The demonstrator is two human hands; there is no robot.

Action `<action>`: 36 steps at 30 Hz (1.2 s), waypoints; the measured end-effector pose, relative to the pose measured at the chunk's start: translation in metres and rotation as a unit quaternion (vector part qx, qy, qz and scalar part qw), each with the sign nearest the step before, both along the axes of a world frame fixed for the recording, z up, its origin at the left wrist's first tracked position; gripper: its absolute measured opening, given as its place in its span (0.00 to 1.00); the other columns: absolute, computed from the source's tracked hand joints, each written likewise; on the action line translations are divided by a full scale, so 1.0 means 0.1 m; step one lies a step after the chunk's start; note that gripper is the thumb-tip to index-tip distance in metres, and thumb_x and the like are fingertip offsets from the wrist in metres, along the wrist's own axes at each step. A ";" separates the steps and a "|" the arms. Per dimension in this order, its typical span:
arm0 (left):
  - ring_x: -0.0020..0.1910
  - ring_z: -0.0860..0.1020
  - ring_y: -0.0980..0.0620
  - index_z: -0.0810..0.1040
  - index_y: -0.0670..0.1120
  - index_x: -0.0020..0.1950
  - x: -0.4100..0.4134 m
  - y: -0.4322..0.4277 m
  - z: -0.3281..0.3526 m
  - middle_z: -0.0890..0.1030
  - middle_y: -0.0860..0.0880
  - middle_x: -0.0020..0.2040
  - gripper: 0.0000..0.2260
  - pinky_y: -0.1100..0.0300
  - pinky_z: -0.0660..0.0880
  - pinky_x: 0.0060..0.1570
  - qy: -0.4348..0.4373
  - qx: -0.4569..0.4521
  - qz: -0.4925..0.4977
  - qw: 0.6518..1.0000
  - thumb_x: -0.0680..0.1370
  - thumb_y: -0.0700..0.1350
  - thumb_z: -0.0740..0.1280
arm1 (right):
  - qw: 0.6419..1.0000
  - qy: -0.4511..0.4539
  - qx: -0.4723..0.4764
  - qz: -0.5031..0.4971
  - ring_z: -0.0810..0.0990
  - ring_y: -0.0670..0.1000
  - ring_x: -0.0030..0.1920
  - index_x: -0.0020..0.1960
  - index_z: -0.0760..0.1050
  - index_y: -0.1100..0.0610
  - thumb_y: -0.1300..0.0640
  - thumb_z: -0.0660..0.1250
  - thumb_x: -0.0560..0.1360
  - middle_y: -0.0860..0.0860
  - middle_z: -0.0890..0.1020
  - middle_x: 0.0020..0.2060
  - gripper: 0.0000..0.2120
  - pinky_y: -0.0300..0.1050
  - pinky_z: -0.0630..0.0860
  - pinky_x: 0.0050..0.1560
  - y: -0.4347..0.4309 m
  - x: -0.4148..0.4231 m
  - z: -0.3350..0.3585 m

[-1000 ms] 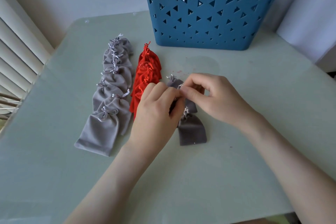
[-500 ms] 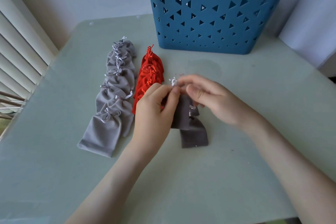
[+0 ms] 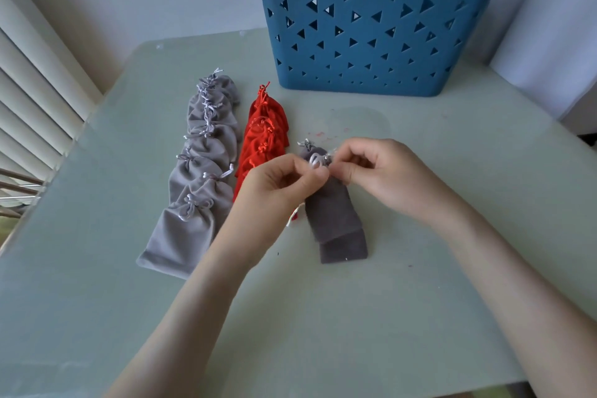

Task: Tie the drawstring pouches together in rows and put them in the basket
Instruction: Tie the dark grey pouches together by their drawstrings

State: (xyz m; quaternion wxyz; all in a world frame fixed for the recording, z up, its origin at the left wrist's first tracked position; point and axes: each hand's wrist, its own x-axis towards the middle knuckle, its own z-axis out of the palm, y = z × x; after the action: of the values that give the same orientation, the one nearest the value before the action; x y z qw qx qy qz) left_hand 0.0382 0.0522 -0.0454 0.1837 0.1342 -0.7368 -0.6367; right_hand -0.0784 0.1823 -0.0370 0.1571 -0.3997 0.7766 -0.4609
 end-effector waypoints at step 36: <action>0.28 0.67 0.57 0.77 0.44 0.37 -0.04 0.00 -0.05 0.74 0.54 0.30 0.11 0.64 0.63 0.30 -0.031 0.071 -0.012 0.997 0.80 0.42 0.63 | 0.949 -0.244 -0.194 0.038 0.72 0.52 0.43 0.35 0.73 0.57 0.54 0.62 0.74 0.57 0.75 0.38 0.11 0.45 0.67 0.50 -0.12 0.05 -0.07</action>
State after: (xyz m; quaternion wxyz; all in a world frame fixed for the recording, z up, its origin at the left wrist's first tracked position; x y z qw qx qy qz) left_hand 0.0345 0.0517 -0.0502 0.1432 0.1575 -0.6968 -0.6849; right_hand -0.0732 0.1700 -0.0442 0.2786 -0.3266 0.5947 -0.6798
